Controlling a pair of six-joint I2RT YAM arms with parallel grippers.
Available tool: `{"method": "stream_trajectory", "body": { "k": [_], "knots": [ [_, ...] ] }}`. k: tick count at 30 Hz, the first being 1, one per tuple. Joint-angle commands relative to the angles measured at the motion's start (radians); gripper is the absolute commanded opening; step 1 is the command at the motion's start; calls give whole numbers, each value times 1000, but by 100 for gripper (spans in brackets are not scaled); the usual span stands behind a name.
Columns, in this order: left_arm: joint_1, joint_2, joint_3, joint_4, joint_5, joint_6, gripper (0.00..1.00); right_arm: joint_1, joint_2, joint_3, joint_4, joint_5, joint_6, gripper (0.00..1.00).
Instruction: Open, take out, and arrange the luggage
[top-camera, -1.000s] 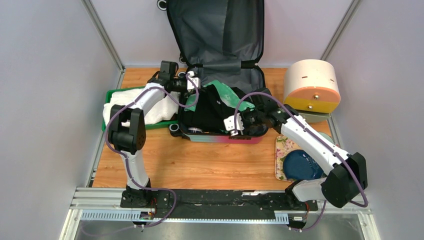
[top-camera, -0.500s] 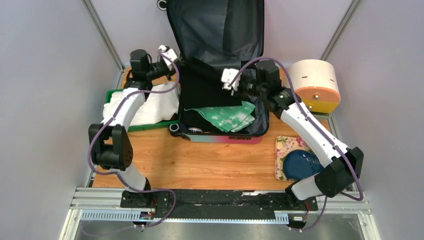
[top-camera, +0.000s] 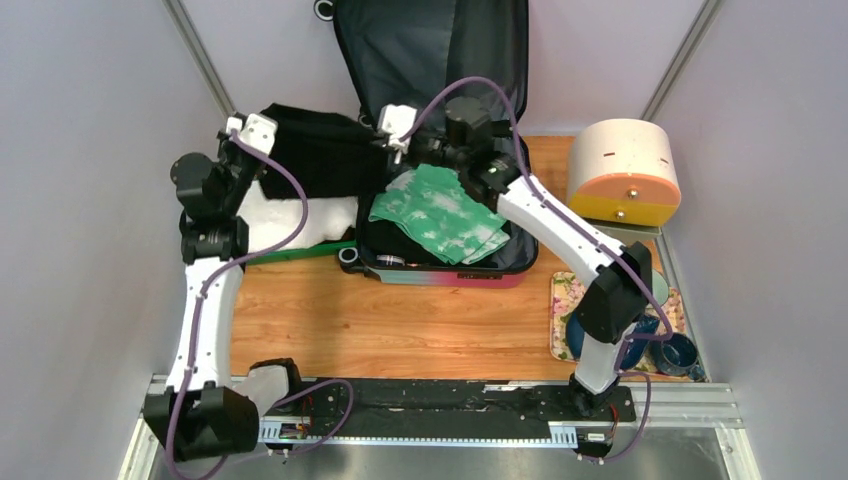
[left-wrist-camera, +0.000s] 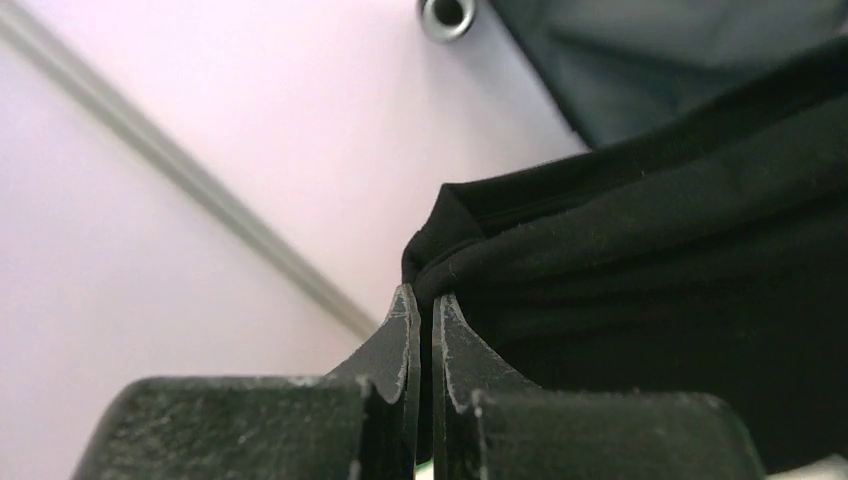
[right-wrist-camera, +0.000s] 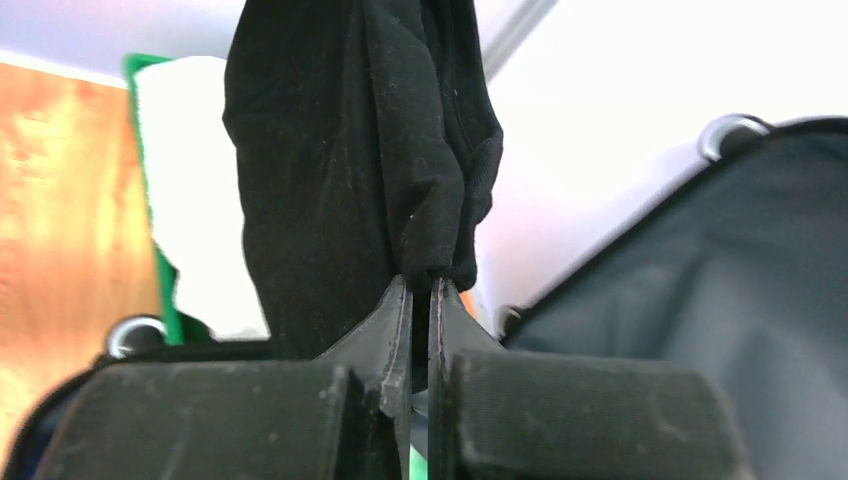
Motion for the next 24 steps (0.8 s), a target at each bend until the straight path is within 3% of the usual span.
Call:
{"method": "stream_trajectory", "body": {
  "k": [1, 4, 7, 12, 17, 24],
  "knots": [
    [31, -125, -81, -58, -258, 106, 0, 66, 76, 81, 61, -82, 86, 0],
    [44, -152, -144, -86, -414, 134, 0, 103, 142, 86, 105, -97, 118, 0],
    [109, -149, -209, -81, -454, 118, 0, 120, 216, 99, 148, -129, 157, 0],
    [195, -80, -256, -63, -449, 49, 0, 120, 261, 53, 217, -140, 210, 0],
    [213, -1, -272, -3, -446, -4, 0, 114, 313, 50, 291, -73, 275, 0],
    [224, 118, -227, 91, -449, -15, 0, 108, 535, 253, 361, -41, 371, 0]
  ]
}}
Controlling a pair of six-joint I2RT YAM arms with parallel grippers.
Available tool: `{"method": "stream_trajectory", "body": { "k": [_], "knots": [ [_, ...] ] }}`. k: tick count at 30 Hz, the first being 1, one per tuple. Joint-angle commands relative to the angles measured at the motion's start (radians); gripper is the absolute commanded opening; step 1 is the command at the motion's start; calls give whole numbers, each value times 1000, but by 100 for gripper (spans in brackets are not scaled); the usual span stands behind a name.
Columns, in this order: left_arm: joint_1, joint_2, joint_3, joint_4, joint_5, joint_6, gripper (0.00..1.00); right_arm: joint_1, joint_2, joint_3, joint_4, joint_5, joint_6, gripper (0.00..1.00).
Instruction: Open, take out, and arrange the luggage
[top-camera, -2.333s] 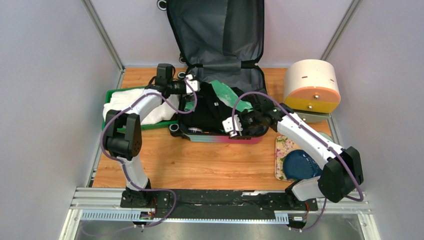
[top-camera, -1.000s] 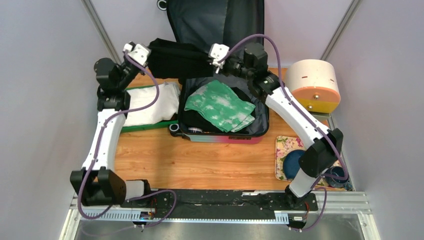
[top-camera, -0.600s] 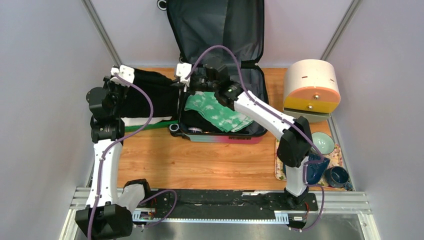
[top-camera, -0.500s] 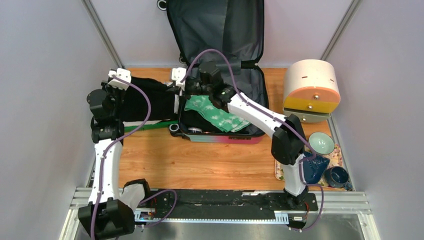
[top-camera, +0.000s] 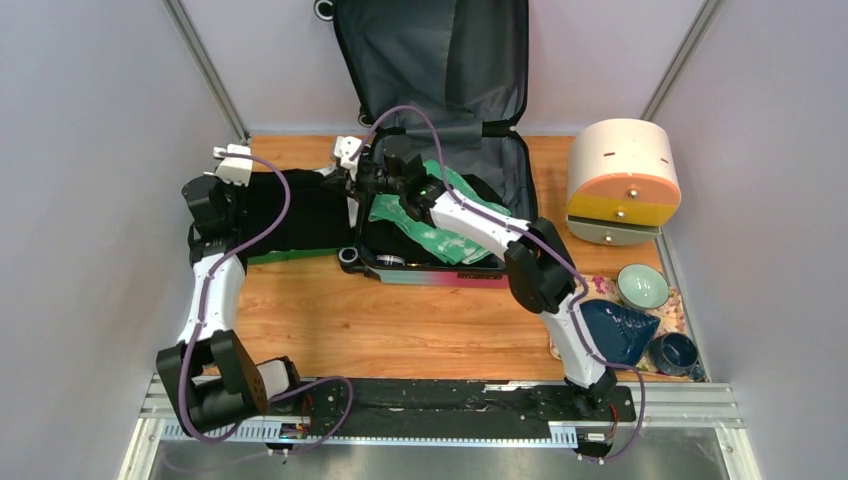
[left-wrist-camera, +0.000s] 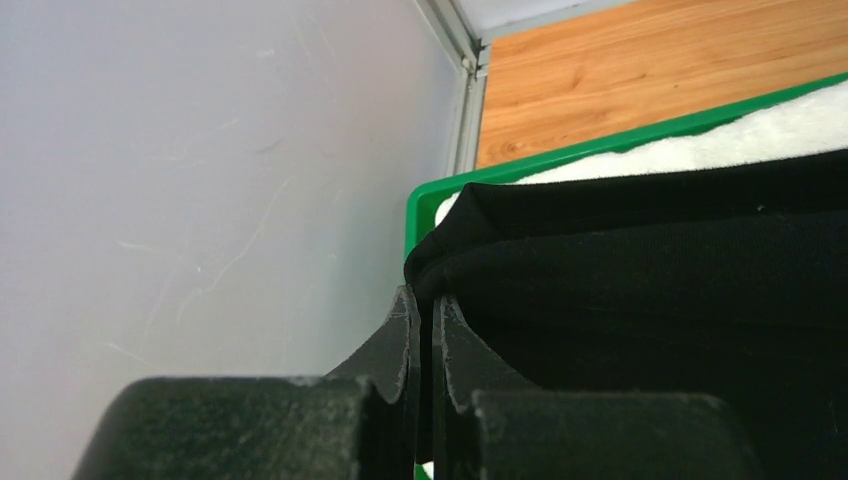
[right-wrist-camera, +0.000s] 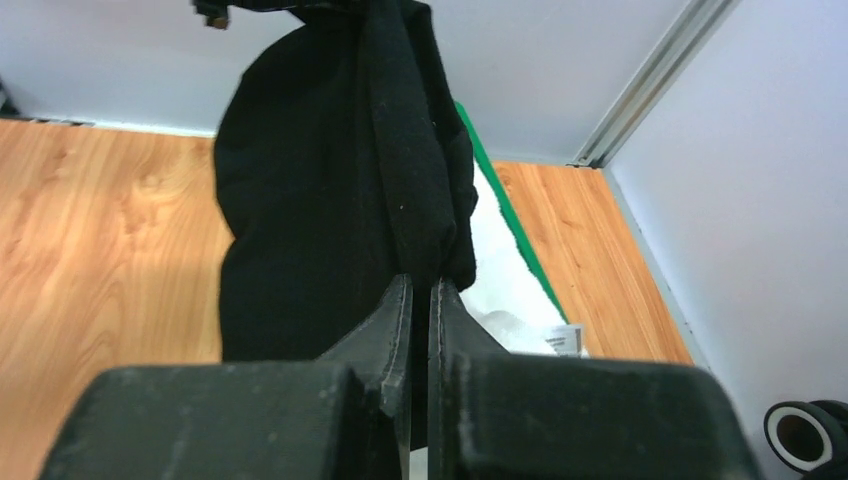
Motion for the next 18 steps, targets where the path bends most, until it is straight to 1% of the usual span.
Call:
{"method": "stream_trajectory", "body": {
  "k": [1, 3, 4, 7, 8, 9, 10, 11, 13, 14, 15, 16, 17, 18],
  "knots": [
    [33, 81, 60, 157, -71, -23, 0, -20, 137, 169, 92, 57, 83, 0],
    [36, 117, 71, 191, -73, -22, 0, -20, 174, 200, 124, 75, 90, 0],
    [38, 156, 75, 223, -74, -16, 0, -20, 189, 194, 171, 89, 84, 0],
    [46, 235, 97, 275, -64, -18, 0, -21, 203, 168, 211, 135, 68, 0],
    [49, 255, 109, 285, -59, -26, 0, -21, 206, 160, 215, 148, 73, 10],
    [50, 278, 123, 280, -18, -35, 0, -26, 206, 142, 221, 157, 79, 28],
    [52, 327, 142, 231, -2, -40, 0, -29, 208, 139, 225, 180, 82, 54],
    [52, 350, 179, 214, 10, -48, 9, -29, 205, 139, 219, 197, 88, 65],
    [52, 399, 215, 143, 41, -72, 39, -35, 199, 162, 198, 253, 97, 89],
    [52, 408, 260, 118, 45, -83, 63, -40, 190, 175, 181, 263, 97, 90],
    [52, 416, 290, 84, 68, -86, 76, -49, 182, 198, 161, 273, 99, 90],
    [52, 433, 331, -18, 86, -77, 80, -53, 171, 230, 118, 296, 100, 90],
    [52, 447, 444, -89, 97, -72, 80, -60, 159, 241, 97, 295, 99, 91],
    [52, 465, 512, -170, 116, -60, 80, -73, 118, 240, 78, 290, 96, 92]
  ]
}}
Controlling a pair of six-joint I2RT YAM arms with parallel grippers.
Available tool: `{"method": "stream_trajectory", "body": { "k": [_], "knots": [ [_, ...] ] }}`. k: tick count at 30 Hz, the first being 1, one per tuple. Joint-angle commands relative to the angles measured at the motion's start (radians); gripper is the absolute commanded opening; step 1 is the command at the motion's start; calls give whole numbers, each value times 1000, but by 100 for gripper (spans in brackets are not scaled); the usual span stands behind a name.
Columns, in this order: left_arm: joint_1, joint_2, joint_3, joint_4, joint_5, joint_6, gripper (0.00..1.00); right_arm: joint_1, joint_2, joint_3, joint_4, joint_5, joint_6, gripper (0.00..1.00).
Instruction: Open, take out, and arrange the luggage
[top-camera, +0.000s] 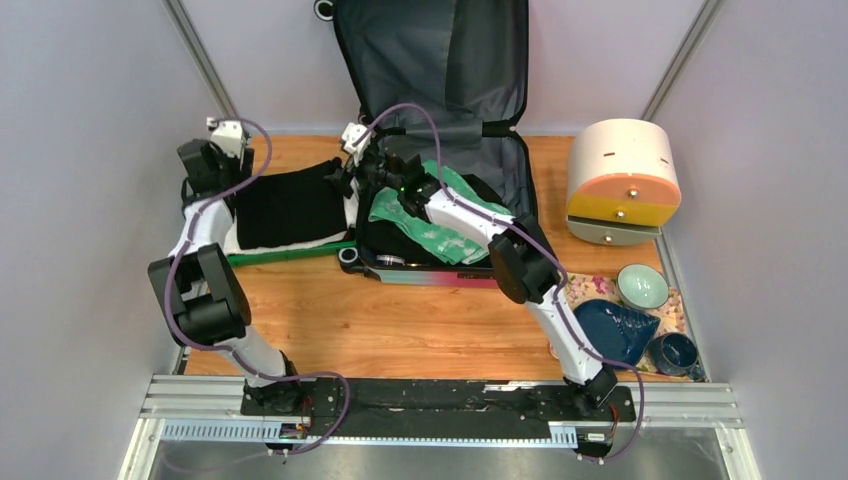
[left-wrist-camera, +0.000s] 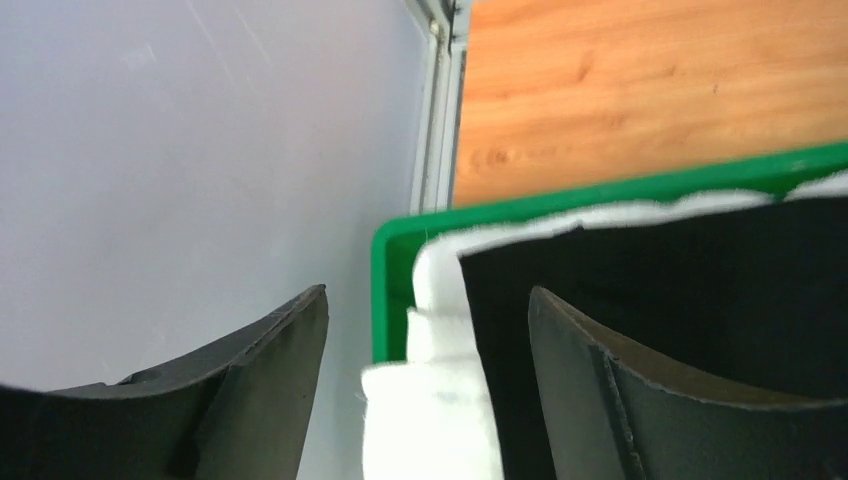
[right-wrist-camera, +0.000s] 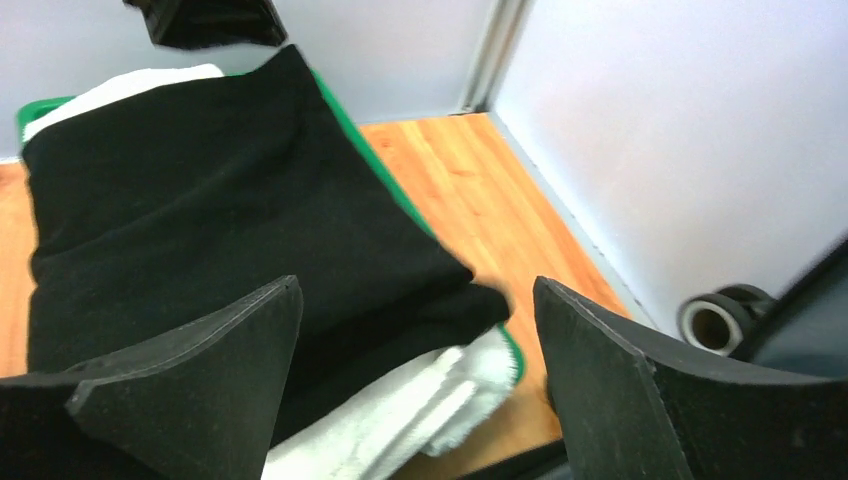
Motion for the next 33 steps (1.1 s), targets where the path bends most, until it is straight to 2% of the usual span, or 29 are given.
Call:
{"method": "stream_trajectory", "body": {
  "k": [1, 2, 5, 10, 12, 14, 15, 16, 18, 21, 24, 26, 29, 31, 33],
  "knots": [
    [10, 55, 314, -341, 77, -3, 81, -43, -119, 74, -74, 68, 11, 93],
    [10, 74, 438, -402, 74, 0, 81, -51, -144, 47, -99, 62, 8, 93],
    [9, 111, 609, -574, 113, 22, 81, -86, -266, -40, -224, 47, -27, 94],
    [-46, 79, 675, -729, 466, -3, 79, -182, -450, -120, -629, 9, -18, 94],
    [-155, 77, 686, -808, 512, 5, 76, -231, -501, -166, -803, -13, 16, 92],
    [-238, 82, 682, -855, 541, 8, 75, -267, -573, -218, -896, -57, 74, 89],
    [-319, 89, 676, -876, 560, -15, 74, -302, -595, -270, -988, -79, 76, 88],
    [-352, 97, 668, -879, 569, -33, 73, -316, -616, -294, -1033, -112, 70, 83],
    [-418, 117, 650, -881, 592, -84, 71, -345, -671, -340, -1155, -134, 6, 80],
    [-522, 180, 648, -881, 598, -115, 69, -367, -734, -424, -1293, -145, -148, 70],
    [-588, 206, 642, -863, 604, -127, 68, -377, -794, -501, -1387, -100, -249, 66],
    [-611, 209, 624, -843, 609, -138, 68, -376, -838, -588, -1388, -76, -315, 66],
    [-617, 221, 620, -826, 633, -173, 68, -382, -926, -694, -1349, -53, -491, 71],
    [-617, 230, 622, -823, 639, -190, 68, -394, -980, -749, -1261, -48, -629, 75],
    [-617, 232, 620, -820, 632, -196, 68, -399, -994, -806, -1155, -39, -689, 76]
  ]
}}
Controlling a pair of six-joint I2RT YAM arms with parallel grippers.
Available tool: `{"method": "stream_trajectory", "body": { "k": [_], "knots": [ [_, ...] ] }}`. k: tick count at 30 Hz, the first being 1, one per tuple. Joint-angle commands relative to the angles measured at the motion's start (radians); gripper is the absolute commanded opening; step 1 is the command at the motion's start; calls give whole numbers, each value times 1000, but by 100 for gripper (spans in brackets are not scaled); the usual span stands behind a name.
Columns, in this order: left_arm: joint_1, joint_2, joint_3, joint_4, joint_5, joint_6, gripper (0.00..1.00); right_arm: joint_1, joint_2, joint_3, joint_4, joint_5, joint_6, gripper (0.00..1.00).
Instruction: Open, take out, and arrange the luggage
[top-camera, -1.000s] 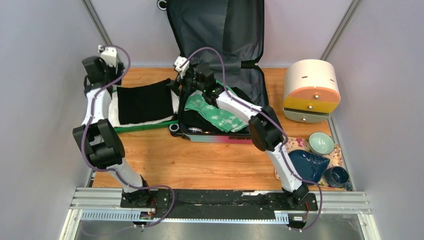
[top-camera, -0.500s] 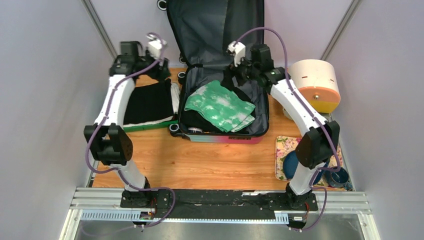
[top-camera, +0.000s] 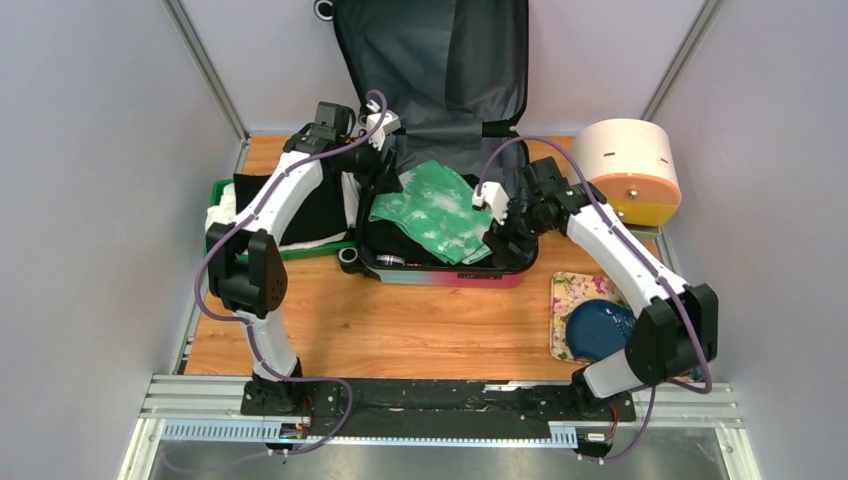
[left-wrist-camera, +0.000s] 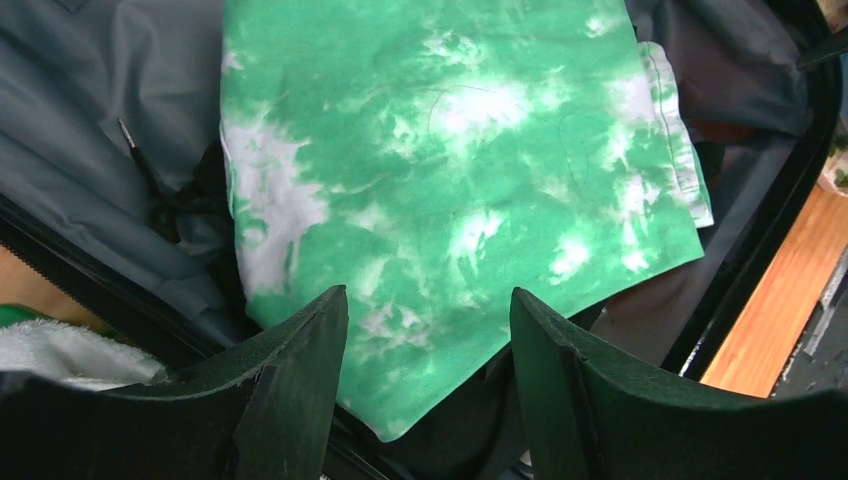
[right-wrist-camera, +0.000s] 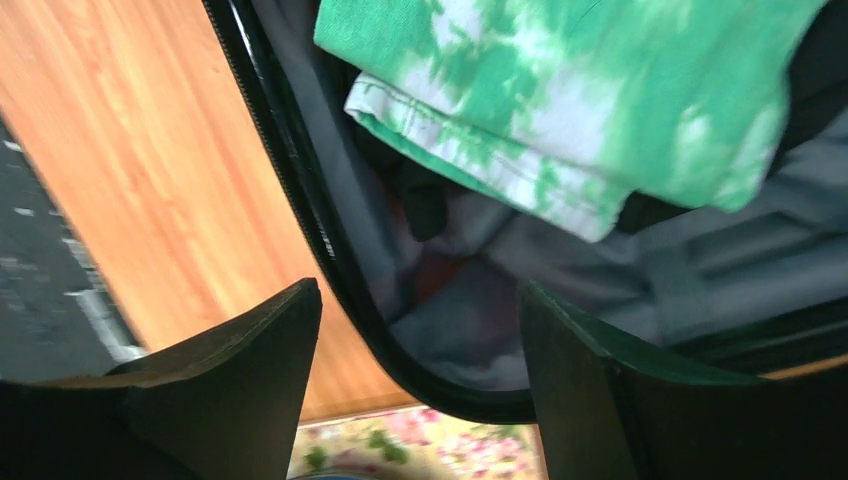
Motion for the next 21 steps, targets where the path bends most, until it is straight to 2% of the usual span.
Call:
{"method": "stream_trajectory", "body": {
  "k": [1, 4, 7, 15, 19, 21],
  "knots": [
    [1, -10, 9, 22, 33, -55, 68, -14, -77, -69, 180, 15, -300, 77],
    [2, -19, 0, 30, 18, -60, 68, -12, -33, -22, 200, -43, -307, 75],
    [1, -37, -32, 45, -16, -71, 68, 11, 25, 42, 194, -101, -229, 73],
    [7, -92, -123, 80, -95, -118, 70, 176, 157, 168, 275, -26, 96, 70],
    [42, -108, -161, 119, -91, -211, 70, 235, 205, 177, 306, 6, 141, 69],
    [83, -121, -181, 166, -68, -305, 70, 267, 222, 164, 338, 50, 152, 69]
  ]
}}
